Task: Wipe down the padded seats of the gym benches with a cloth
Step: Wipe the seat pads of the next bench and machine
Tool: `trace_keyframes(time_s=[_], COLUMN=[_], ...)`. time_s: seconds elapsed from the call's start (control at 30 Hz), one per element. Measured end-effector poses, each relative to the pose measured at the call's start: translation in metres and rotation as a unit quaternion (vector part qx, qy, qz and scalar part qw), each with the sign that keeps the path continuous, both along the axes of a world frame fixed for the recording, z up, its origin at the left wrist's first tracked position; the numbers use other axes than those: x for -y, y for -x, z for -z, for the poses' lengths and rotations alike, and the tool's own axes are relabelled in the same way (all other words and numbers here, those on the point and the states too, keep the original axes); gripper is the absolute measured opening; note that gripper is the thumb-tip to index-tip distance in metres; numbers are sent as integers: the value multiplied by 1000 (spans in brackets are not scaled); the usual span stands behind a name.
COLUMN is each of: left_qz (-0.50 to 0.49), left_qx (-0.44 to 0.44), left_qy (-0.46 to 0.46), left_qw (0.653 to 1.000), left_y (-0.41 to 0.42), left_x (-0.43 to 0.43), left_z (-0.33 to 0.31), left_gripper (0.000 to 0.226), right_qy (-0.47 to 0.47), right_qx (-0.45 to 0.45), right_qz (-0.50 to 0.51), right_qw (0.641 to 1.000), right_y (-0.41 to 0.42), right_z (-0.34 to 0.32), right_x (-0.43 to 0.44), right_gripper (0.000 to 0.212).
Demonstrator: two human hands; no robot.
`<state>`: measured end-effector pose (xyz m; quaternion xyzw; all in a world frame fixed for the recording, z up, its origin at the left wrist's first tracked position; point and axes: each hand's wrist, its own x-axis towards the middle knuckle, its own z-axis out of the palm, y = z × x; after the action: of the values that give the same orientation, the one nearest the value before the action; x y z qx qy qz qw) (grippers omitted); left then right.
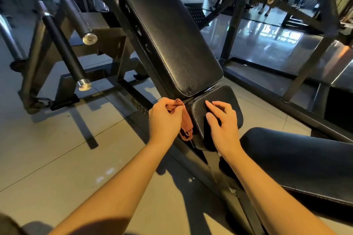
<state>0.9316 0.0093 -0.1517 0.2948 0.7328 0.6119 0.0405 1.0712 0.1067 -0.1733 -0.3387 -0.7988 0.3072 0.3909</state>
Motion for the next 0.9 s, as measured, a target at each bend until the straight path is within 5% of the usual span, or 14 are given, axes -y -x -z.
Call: trace_keyframes(time_s=[0.63, 0.77, 0.9], left_qz=[36, 81, 116], left_qx=[-76, -120, -151], left_qy=[39, -17, 101], left_qw=[996, 989, 977], left_y=[3, -13, 6], left_x=[3, 7, 16], left_z=[6, 2, 9], left_gripper=[9, 15, 15], right_qy=[0, -6, -1], right_qx=[9, 8, 8], right_qz=[8, 9, 4], right_qw=[1000, 1000, 1000], right_y=[1, 1, 0], right_z=[0, -1, 1], right_x=[2, 3, 3], right_gripper=[37, 37, 37])
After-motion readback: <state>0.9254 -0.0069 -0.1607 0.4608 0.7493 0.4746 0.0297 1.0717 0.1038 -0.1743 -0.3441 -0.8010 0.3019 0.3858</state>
